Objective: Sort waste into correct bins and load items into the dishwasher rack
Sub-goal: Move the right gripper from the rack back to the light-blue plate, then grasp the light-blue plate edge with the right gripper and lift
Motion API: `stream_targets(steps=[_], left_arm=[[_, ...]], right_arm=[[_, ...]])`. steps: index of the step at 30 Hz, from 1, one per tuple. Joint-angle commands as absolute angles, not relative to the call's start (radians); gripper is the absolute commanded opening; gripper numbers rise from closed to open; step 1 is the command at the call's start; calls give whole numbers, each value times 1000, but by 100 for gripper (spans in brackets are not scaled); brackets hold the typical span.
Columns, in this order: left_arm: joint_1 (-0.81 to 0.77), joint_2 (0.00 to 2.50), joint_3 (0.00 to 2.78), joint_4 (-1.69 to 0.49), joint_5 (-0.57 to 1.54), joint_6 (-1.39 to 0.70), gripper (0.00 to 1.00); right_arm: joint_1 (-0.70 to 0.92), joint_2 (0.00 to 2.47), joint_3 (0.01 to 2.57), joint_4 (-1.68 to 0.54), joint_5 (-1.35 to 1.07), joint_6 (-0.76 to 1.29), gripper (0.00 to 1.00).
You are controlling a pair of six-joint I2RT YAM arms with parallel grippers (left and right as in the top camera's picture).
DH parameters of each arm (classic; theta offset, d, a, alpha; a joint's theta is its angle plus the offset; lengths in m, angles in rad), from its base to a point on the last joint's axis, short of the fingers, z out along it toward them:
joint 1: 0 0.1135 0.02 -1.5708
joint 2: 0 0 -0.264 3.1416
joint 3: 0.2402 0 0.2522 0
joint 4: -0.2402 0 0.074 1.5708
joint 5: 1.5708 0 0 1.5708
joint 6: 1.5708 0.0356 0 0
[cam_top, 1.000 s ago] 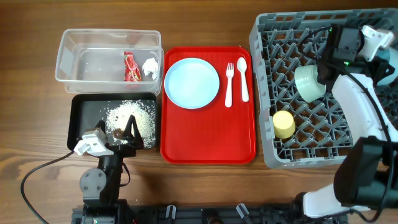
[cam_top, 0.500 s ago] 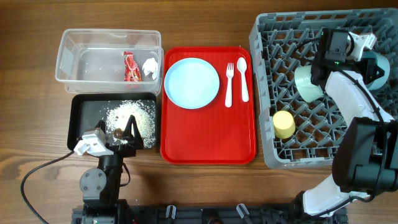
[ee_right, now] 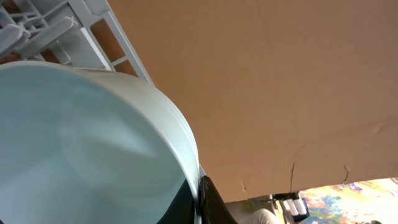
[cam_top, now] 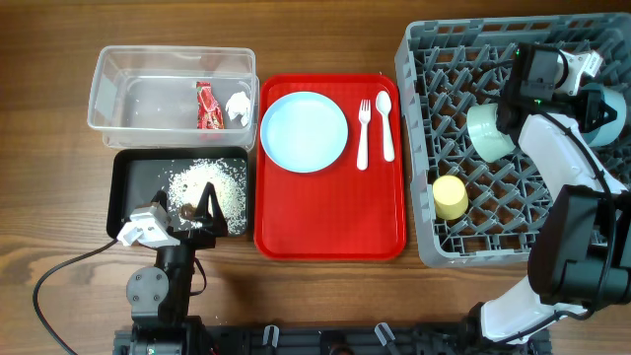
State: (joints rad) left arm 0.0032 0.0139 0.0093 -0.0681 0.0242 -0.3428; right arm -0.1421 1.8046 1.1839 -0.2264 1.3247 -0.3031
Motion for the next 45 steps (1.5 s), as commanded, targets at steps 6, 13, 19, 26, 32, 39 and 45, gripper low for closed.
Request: stream_targets(steps=[6,13,19,26,32,39,45], left_arm=[[13,7,6,-75,17,-348,100],[13,7,6,-75,17,-348,100],[13,7,6,-75,17,-348,100],[13,7,6,-75,17,-348,100],[13,7,6,-75,17,-348,100],[13,7,6,-75,17,-348,100],[13,7,6,-75,17,-348,100]], right_arm=[[-76,1816,1169,-261,1299,-318,8],[-6,1807,1169,-249,1303,-389,61],[121,1718,1171,-198,1307,-430,67],[294,1537,1172,-142,1306,-495,77],[513,1428,1172,-222,1131,-396,82],[646,1383,1209,-534,168,178,82],[633,1468,1209,-533,-115,515,80]])
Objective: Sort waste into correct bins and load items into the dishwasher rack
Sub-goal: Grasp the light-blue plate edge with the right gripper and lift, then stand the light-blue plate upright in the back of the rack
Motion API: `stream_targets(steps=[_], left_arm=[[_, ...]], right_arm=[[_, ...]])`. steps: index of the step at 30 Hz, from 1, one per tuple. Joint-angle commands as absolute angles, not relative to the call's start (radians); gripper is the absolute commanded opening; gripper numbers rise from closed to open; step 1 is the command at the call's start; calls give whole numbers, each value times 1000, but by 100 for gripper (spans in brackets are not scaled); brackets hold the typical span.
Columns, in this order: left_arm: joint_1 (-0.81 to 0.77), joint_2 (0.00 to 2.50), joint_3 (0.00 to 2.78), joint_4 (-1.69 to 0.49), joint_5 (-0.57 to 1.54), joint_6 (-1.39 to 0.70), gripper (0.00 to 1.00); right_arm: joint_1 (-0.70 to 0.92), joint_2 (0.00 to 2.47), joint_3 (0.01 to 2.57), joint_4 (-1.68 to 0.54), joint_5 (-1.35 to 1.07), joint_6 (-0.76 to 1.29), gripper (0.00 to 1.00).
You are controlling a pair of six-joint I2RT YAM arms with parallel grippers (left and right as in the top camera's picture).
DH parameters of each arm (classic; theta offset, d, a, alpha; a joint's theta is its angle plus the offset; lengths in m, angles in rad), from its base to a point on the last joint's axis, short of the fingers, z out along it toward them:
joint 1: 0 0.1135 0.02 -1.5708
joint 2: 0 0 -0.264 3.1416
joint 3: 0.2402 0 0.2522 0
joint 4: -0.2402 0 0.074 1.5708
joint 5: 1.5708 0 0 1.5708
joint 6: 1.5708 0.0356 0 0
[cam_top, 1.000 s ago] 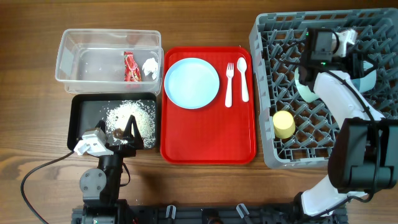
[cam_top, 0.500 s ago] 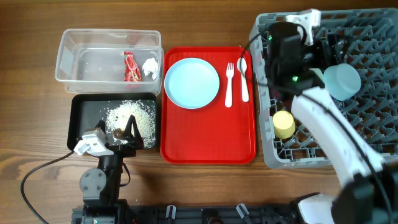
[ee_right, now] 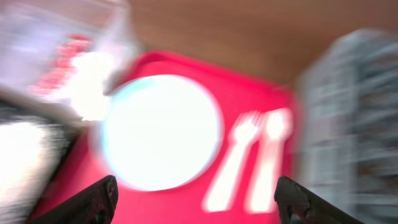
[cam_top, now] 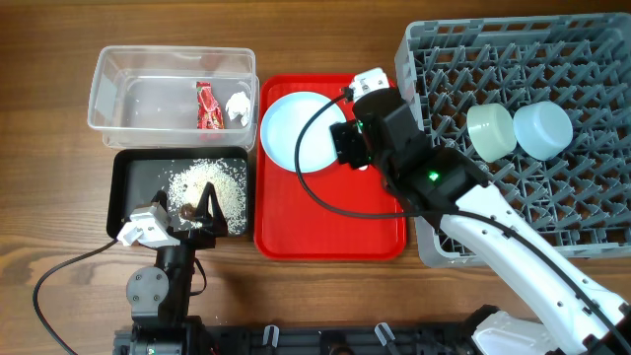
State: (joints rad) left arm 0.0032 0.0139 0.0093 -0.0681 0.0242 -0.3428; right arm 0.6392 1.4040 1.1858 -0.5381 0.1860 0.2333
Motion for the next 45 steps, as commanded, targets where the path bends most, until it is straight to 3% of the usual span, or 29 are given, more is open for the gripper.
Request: stream_targets(steps=[1,3,8,14,17,20,24,26,27,28,38,45], left_arm=[[13,7,6,-75,17,-348,100],[13,7,6,-75,17,-348,100],[13,7,6,-75,17,-348,100],[13,7,6,-75,17,-348,100],[13,7,6,-75,17,-348,100],[13,7,6,-75,17,-348,100],[13,7,6,-75,17,-348,100],[13,7,6,-75,17,-348,100],[13,7,6,-75,17,-348,100],[13,7,6,-75,17,-348,100],[13,7,6,-75,17,-348,100],[13,7,6,-75,17,-348,100]], right_arm=[[633,1485,1209,-535,-122,526,80],[631,1541,1209,-542,-114,566,80],[563,1686,1209,-510,-152,685,68],[464,1855,1209,-402,-161,682,73],[461,1913,1209,-355,-175,683,70],[462,1955,1209,-339,-175,708,56],[463,1992,1209,-342,-182,744,25],[462,2001,1209,-357,-181,770,19],[463,2001,1209,-361,-181,769,8],[462,1997,1209,-365,-181,770,4],[462,1710,1210,-474,1,675,4],[461,1346,1210,-572,483,456,4]])
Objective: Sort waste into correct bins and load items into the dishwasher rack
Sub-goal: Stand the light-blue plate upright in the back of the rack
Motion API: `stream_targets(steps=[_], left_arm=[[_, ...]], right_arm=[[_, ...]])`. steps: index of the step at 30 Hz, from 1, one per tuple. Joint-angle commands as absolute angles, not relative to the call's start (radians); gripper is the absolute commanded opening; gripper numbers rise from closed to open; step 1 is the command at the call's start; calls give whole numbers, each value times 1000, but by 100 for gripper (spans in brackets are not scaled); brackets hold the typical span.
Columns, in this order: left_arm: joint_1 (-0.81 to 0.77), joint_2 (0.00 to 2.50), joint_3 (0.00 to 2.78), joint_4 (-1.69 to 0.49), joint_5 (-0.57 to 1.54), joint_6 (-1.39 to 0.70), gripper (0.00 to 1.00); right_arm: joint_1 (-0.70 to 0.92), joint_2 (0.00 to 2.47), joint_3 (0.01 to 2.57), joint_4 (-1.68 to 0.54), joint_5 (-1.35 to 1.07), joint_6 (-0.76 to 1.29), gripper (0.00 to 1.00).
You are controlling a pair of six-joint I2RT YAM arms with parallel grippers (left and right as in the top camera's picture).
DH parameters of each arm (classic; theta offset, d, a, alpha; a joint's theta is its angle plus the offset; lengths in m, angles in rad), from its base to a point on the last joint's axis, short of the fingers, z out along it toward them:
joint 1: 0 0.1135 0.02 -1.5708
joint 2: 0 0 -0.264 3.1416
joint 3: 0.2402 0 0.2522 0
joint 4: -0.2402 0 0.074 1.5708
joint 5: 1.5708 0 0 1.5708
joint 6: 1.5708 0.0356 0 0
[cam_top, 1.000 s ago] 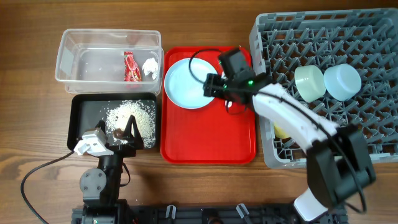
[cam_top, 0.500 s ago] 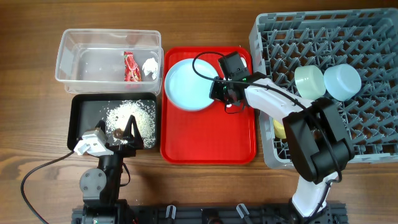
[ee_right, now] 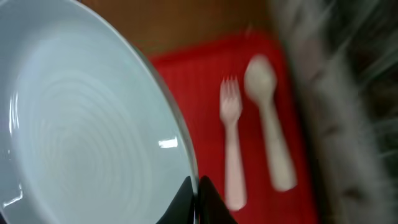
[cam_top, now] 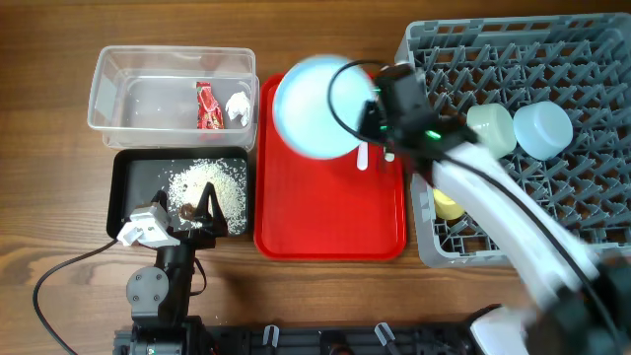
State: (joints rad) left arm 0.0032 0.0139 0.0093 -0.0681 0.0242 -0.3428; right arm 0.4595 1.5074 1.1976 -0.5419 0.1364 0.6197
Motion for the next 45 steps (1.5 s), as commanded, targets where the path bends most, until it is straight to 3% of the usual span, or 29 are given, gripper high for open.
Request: stream_targets(steps=[1,6,9,21,32,39,41,42,44,45], left_arm=[[13,7,6,-75,17,-348,100],[13,7,6,-75,17,-348,100],[13,7,6,-75,17,-348,100],[13,7,6,-75,17,-348,100],[13,7,6,-75,17,-348,100],[13,7,6,-75,17,-348,100],[13,7,6,-75,17,-348,100],[13,7,6,-75,17,-348,100],[13,7,6,-75,17,-348,100],[13,7,6,-75,17,-348,100]], right_arm=[[459,1316,1210,-582,552,424,4],[396,1223,1210,-574,1045,247,4],[298,1237,1209,-475,1211,62,4],[65,1458,1209,-182,1098,-373,4],[43,1724,1209,147,1124,-711,4],[51,1795,1209,176,1075,-729,4],[60,1792,1209,198,1080,-692,29],[67,1787,1209,213,1079,-689,56],[87,1773,1209,242,1078,-689,79],[97,1763,1209,248,1078,-688,82]])
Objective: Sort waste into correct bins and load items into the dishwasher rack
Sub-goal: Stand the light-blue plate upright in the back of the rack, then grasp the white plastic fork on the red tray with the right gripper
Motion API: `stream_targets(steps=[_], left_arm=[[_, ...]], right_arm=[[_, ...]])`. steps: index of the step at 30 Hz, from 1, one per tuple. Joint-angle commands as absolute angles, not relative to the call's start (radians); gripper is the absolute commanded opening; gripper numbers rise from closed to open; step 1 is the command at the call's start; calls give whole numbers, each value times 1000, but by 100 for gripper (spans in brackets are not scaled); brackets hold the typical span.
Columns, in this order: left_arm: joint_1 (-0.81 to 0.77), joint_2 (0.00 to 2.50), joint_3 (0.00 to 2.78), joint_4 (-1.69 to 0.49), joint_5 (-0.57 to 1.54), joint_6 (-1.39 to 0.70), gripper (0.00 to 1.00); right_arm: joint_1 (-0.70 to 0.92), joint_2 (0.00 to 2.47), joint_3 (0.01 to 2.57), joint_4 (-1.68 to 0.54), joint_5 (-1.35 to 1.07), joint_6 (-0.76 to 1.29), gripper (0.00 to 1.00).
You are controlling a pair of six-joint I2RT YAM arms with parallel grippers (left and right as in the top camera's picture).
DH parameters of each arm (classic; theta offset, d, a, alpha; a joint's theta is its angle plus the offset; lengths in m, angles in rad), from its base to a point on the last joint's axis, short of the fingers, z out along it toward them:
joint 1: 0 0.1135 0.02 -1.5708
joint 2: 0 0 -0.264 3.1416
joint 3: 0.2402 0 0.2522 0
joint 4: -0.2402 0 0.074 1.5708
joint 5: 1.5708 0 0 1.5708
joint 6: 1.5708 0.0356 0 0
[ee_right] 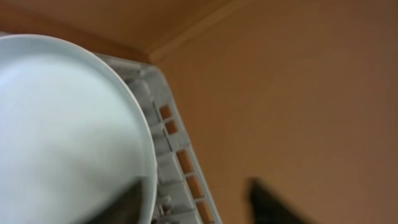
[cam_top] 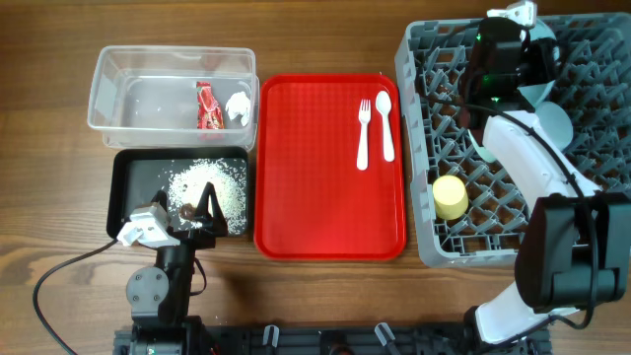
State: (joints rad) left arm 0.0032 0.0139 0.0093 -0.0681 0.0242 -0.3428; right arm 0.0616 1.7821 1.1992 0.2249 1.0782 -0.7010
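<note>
The pale blue plate (ee_right: pixel 62 124) fills the left of the right wrist view, over the grey dishwasher rack (cam_top: pixel 424 148). My right gripper (ee_right: pixel 196 202) is over the rack's far side (cam_top: pixel 508 54), open. One dark finger lies across the plate's face and the other stands well off to the right. A white fork (cam_top: pixel 363 133) and spoon (cam_top: pixel 385 123) lie on the red tray (cam_top: pixel 330 197). A yellow cup (cam_top: pixel 451 197) and a pale blue bowl (cam_top: pixel 552 123) sit in the rack. My left gripper (cam_top: pixel 208 202) rests shut at the black tray (cam_top: pixel 133 182) of spilled rice.
A clear plastic bin (cam_top: pixel 173 89) at the far left holds a red wrapper (cam_top: pixel 207 106) and a crumpled white scrap (cam_top: pixel 238 105). My right arm (cam_top: pixel 532 168) stretches across the rack's right half and covers part of it.
The plate was held above the red tray's far end in my shut right gripper. Now it is at the rack's far side, and the gripper stands open.
My right gripper was in the rack at a pale bowl. Then it hung open over the tray beside the plate, with both bowls left in the rack. Later it held the plate above the tray. Now the plate is at the rack and the jaws are apart.
</note>
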Motion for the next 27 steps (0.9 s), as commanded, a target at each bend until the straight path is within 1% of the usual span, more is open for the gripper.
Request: stream_targets(steps=[1,2,6,11,13,15,17,18,21,24,25,26,27], left_arm=[[13,7,6,-75,17,-348,100],[13,7,6,-75,17,-348,100],[13,7,6,-75,17,-348,100],[13,7,6,-75,17,-348,100],[13,7,6,-75,17,-348,100],[13,7,6,-75,17,-348,100],[13,7,6,-75,17,-348,100],[13,7,6,-75,17,-348,100],[13,7,6,-75,17,-348,100],[13,7,6,-75,17,-348,100],[13,7,6,-75,17,-348,100],[13,7,6,-75,17,-348,100],[13,7,6,-75,17,-348,100]], right_arm=[[108,1752,1209,248,1076,-682,86],[118,1739,1209,247,1074,-675,88],[152,1677,1209,238,1057,-648,91],[235,1559,1210,69,897,-555,91],[287,1511,1210,-37,801,-464,91],[341,1470,1212,-169,693,-314,91],[393,1433,1212,-308,529,-120,91],[422,1414,1212,-385,389,9,90],[465,1405,1210,-489,73,213,77],[478,1435,1197,-554,-123,405,75],[478,1450,1197,-587,-168,454,73],[477,1469,1197,-612,-206,481,68],[477,1488,1198,-626,-228,485,65]])
